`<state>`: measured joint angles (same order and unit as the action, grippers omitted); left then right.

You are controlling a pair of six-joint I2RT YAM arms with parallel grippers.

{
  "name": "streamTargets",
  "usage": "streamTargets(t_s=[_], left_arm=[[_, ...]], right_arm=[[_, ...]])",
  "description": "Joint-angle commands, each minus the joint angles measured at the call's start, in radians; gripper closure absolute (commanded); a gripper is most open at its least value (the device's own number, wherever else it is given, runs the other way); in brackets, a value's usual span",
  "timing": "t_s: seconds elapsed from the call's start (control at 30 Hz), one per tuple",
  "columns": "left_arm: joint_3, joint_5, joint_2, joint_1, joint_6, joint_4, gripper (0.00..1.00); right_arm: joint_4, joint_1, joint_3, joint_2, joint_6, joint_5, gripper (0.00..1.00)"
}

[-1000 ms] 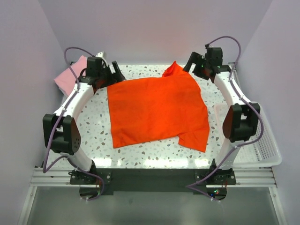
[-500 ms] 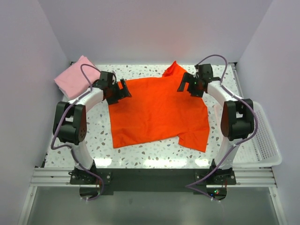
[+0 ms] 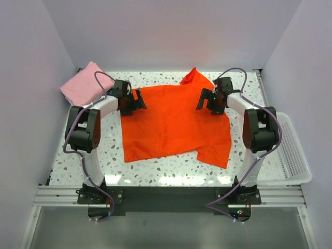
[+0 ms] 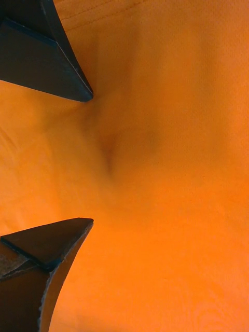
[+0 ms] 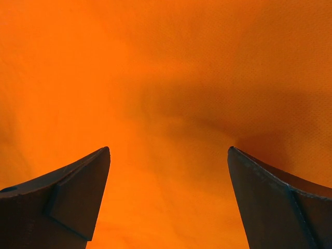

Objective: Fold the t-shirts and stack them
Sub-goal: Flatten the tshirt out

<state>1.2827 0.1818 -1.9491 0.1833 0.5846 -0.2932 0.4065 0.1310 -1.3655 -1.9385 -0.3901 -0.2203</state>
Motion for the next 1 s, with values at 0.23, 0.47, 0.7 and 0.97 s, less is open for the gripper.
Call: streamTargets(t_s=[0.23,0.47,0.7,0.97], left_arm=[[0.197,-0.028,-0.178,-0.028,-0.094,-0.069,0.00],[0.411,-0.064,-0.303,-0.053,-0.138,-0.156,0.00],[0.475,-0.013,-0.263,-0.045,-0.215,-0.142,0.00],[0.359,-0.059,0.056,-0.033,-0.227,-0.152,0.00]], right_arm=[[0.072,0.002,0.019,-0.010,0.014,0.027,0.02],[0.101,0.002,0.025,0.006,-0.006,0.012,0.02],[0.101,0.002,0.003,0.010,-0.024,-0.020,0.03],[0.103,0.015,-0.053,0.024,0.017,-0.113,0.03]])
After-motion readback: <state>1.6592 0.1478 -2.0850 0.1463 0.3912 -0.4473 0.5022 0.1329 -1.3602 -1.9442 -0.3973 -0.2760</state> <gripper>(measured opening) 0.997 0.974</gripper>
